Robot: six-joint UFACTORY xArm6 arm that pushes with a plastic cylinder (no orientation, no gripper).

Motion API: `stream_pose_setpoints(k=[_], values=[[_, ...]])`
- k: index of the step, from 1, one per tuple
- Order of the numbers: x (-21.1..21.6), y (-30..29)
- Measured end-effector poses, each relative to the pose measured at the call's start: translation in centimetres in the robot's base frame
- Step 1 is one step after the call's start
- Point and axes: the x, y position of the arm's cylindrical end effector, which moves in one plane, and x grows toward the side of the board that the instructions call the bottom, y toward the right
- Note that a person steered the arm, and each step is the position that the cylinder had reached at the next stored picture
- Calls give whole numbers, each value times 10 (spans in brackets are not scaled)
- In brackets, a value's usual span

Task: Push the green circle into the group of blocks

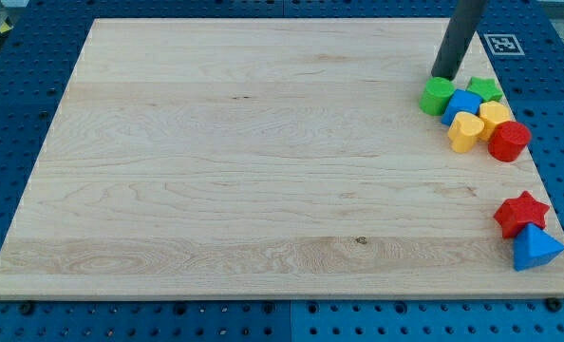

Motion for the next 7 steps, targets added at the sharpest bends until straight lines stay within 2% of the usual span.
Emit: stream_pose_setpoints(k=[2, 3, 5, 7], values=[[1, -71], [14, -81], [27, -41], [27, -28]])
